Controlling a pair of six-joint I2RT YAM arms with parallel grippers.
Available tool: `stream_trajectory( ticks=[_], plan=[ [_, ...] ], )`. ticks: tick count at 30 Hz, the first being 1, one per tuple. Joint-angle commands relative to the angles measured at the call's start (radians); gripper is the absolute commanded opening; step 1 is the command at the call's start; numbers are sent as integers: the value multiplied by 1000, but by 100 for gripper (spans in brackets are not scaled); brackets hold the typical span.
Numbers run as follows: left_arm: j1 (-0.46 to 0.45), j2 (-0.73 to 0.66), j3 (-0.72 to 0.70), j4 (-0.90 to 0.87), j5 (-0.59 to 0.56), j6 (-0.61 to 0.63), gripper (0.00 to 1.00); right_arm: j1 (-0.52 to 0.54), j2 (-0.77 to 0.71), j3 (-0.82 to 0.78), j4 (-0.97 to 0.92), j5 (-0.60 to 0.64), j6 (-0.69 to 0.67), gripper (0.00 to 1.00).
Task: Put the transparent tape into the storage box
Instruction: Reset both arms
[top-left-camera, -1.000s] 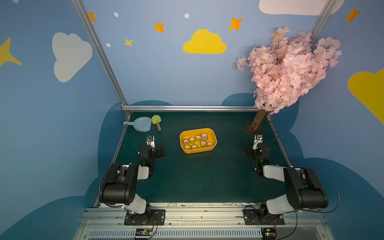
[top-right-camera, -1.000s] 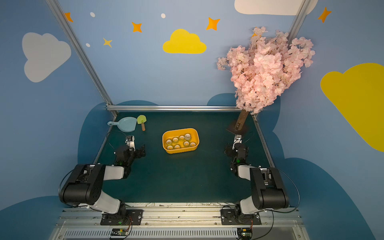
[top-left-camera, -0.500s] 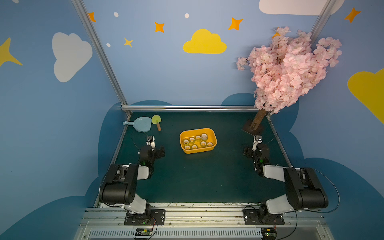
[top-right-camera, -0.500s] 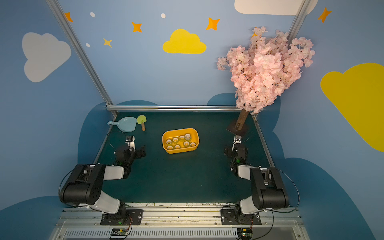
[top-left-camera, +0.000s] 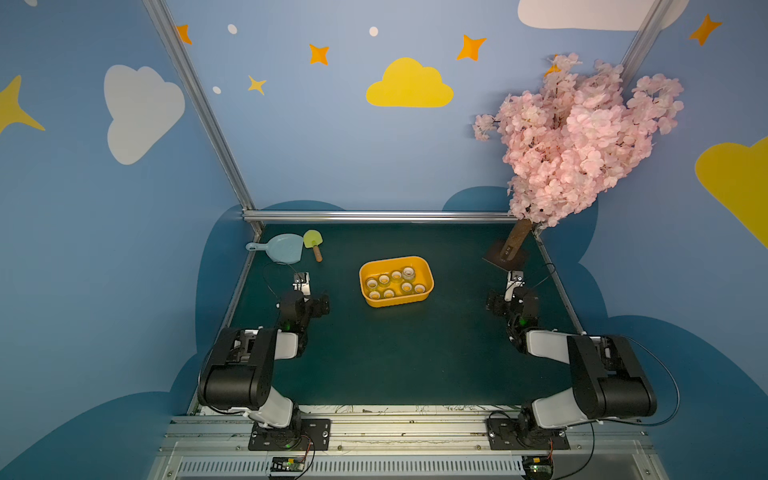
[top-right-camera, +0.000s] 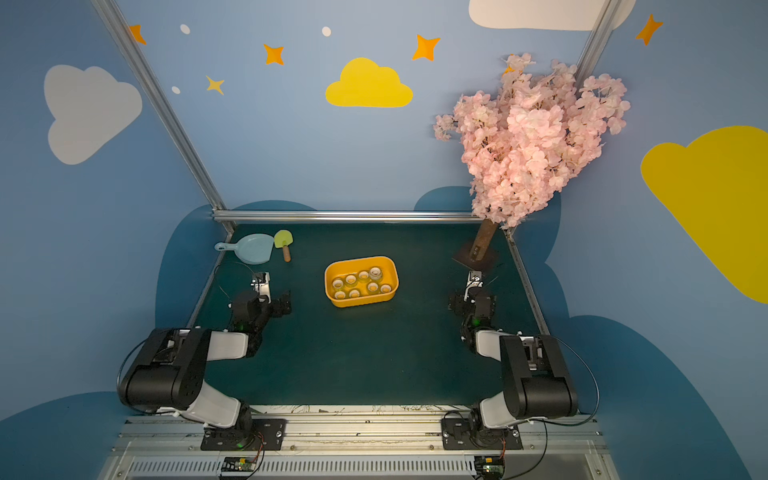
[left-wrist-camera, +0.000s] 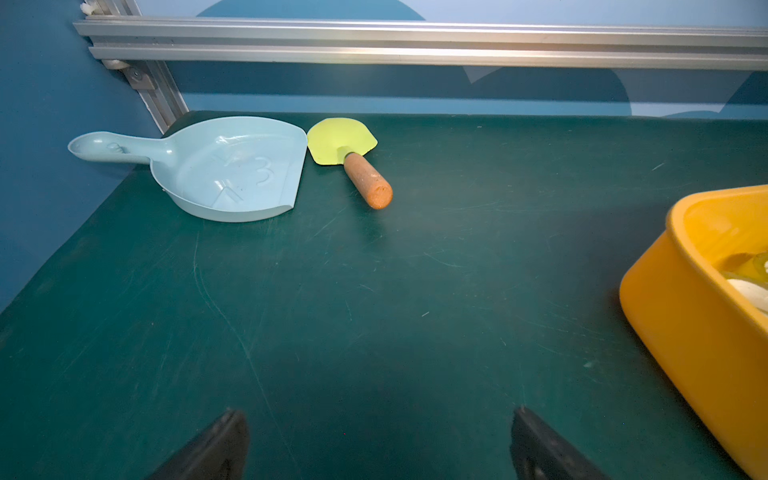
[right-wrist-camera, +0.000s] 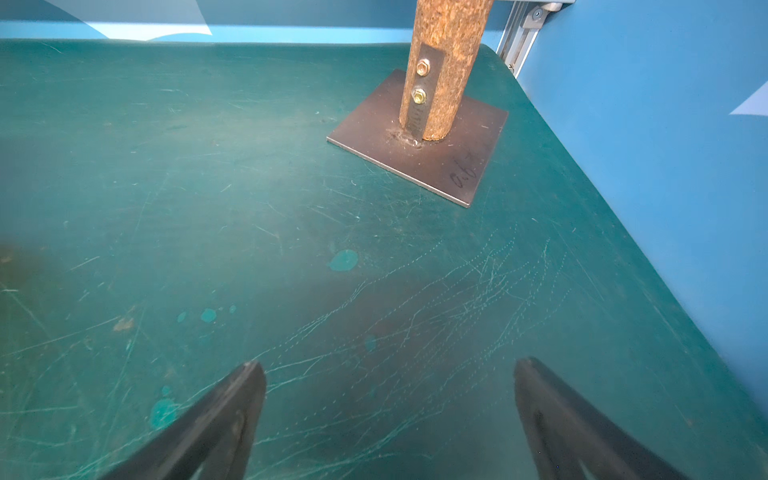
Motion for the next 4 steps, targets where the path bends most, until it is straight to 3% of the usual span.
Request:
stream_trajectory(
  ticks=[1, 4],
  plan=[
    [4, -15, 8, 0, 10, 5, 100, 1, -16, 10, -13, -5, 1, 99],
    [4, -17, 5, 3, 10, 5, 100, 1, -16, 11, -14, -6, 1, 98]
  ],
)
